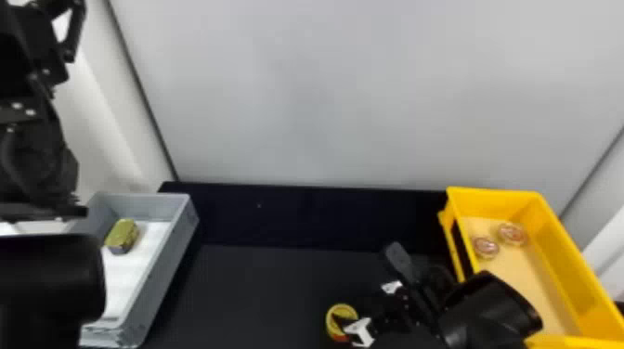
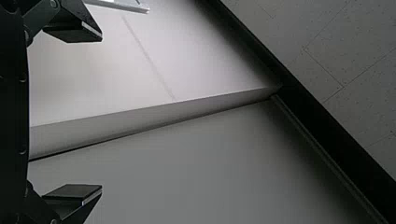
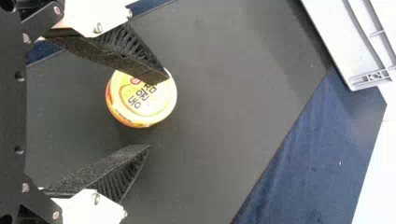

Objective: Pick up the round yellow can and place it in the yellow rectangular box

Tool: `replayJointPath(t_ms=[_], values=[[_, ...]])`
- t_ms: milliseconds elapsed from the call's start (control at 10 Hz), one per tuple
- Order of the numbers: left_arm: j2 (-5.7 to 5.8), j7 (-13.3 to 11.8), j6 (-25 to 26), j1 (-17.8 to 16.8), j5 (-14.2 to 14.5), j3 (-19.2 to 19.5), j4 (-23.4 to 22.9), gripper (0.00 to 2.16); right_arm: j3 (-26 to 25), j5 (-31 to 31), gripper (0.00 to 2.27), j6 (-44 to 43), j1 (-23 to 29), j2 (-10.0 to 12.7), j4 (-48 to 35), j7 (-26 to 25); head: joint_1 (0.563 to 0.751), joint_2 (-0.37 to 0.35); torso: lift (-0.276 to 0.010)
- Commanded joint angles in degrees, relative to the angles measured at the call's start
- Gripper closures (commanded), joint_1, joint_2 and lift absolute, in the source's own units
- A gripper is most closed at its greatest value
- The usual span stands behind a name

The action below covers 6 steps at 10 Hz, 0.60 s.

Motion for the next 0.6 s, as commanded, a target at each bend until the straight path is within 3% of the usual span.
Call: replayJointPath(t_ms=[0, 500], values=[[-0.08, 0.0, 0.1, 0.0, 0.0, -0.2, 0.1, 0.13, 0.0, -0.5, 0.24, -0.9, -0.8, 0.5, 1.5, -0.8, 0.663, 0.054, -0.010], [-0.16, 0.0, 0.1, 0.2, 0.0, 0.0, 0.0, 0.13, 0.2, -3.5, 0.24, -1.4, -1.5, 0.2, -5.0, -0.5, 0.663, 0.054, -0.010]])
